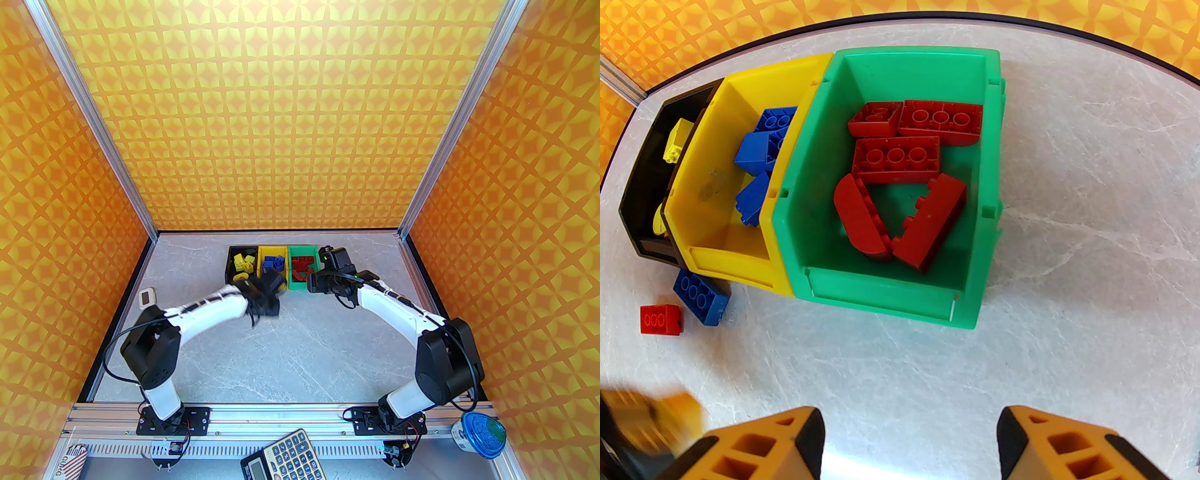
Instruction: Sort the legos into containers by color
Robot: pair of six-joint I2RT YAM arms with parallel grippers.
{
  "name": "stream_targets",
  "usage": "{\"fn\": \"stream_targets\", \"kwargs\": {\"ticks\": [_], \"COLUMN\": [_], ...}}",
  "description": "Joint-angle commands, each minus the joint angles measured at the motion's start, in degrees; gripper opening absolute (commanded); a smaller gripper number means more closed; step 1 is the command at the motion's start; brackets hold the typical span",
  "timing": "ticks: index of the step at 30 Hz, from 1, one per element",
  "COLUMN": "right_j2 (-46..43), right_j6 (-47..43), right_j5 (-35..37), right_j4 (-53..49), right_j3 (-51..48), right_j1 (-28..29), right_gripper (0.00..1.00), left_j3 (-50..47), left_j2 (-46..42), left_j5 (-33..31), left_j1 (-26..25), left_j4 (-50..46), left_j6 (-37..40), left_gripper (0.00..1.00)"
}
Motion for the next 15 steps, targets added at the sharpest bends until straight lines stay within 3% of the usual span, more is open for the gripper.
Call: {"fn": "stream_targets", "kwargs": {"ticks": [1,7,15], "right_j2": [-2.40,-5.43,-7.84], "right_j6": [1.25,1.59,2.03], "right_j5": [-0.89,-1.21,-1.70], "right_j4": [0.66,1.28,1.34], "right_j3": [-1.76,-4.77,-7.28], "right_j1": [0.14,0.14,0.16], "right_gripper": [0.65,0.65,0.65], "left_j3": [6.37,16.88,28.97], "left_j2": [1.56,7.25,16.92], "left_j5": [-2.54,-2.59,-1.86], "left_j1": [5.57,11.85,16.04], "left_j4": [-2.38,-4.62,-5.50], "left_j6": [6.88,11.64,14.34], "left_gripper": [0.36,0.36,0.36]}}
